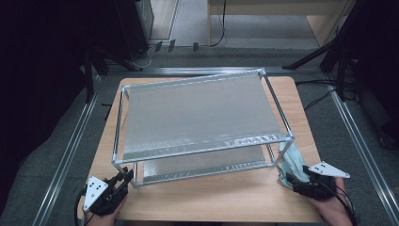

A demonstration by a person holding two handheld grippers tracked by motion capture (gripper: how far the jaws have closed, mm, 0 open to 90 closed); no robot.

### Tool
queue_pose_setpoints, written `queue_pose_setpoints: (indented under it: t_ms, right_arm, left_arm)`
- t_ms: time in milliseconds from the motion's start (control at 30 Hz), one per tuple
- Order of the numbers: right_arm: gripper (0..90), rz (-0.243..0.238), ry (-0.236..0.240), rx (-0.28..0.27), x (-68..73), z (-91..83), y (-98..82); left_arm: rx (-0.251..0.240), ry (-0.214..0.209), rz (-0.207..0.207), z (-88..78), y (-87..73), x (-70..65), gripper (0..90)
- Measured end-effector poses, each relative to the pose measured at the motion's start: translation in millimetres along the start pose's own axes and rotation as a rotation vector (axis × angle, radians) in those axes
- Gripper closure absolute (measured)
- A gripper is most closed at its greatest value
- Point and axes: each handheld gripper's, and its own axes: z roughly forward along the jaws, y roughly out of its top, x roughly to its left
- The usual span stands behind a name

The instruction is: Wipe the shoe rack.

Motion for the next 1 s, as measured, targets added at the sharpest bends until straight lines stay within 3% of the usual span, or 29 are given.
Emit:
queue_pose_setpoints:
  t_ms: [133,233,300,333,367,400,467,500,533,600,700,833,900,1000]
  right_arm:
    - [27.3,-0.003,0.0,0.013,-0.2,1.1,-0.8]
    - [33.6,-0.012,-0.022,0.018,-0.8,0.9,-1.5]
    - [41.4,-0.022,-0.053,0.03,0.7,0.4,-0.5]
    - [52.7,-0.023,-0.057,0.034,1.0,0.2,0.2]
    - [71.9,-0.018,-0.076,0.033,0.6,-0.7,1.7]
    - [79.2,0.003,-0.112,0.04,0.5,-0.7,3.9]
    - [84.7,0.029,-0.138,0.046,3.5,1.4,8.0]
    - [84.9,0.013,-0.161,0.046,7.2,2.9,10.4]
    - [85.0,-0.003,-0.172,0.033,11.8,2.9,13.4]
    - [84.8,0.005,-0.111,-0.053,17.9,-5.8,23.2]
    - [84.6,0.043,-0.026,-0.186,23.7,-34.3,46.0]
    - [83.9,0.023,-0.031,-0.332,39.6,-70.4,71.1]
    - [83.8,-0.004,-0.037,-0.353,47.9,-74.2,73.8]
    - [83.7,-0.024,-0.033,-0.314,51.3,-59.7,67.1]
  left_arm:
    - [0.005,0.005,-0.003,0.9,-0.4,-0.4,72.4]
    - [0.007,0.006,-0.001,0.9,-0.5,-0.4,72.4]
    - [0.006,0.007,-0.007,1.0,-0.4,-0.5,72.3]
    - [0.007,0.006,-0.01,0.9,-0.3,-0.6,72.4]
    - [0.006,0.005,-0.013,1.0,-0.2,-0.6,72.4]
    - [0.007,0.006,-0.012,1.0,-0.1,-0.8,72.6]
    - [0.009,0.007,-0.011,1.1,-0.1,-1.2,73.1]
    - [0.009,0.008,-0.012,1.3,0.0,-1.5,73.4]
    - [0.009,0.007,-0.013,1.2,0.2,-1.6,73.7]
    - [0.005,0.002,-0.018,0.3,0.9,-1.5,74.6]
    - [-0.007,-0.001,-0.015,-0.6,1.5,-2.7,77.1]
    - [-0.007,0.0,-0.015,0.1,1.1,-2.8,78.2]
    - [-0.006,0.002,-0.011,-0.1,1.0,-3.1,78.4]
    - [-0.005,0.004,-0.006,-0.4,1.1,-3.2,78.6]
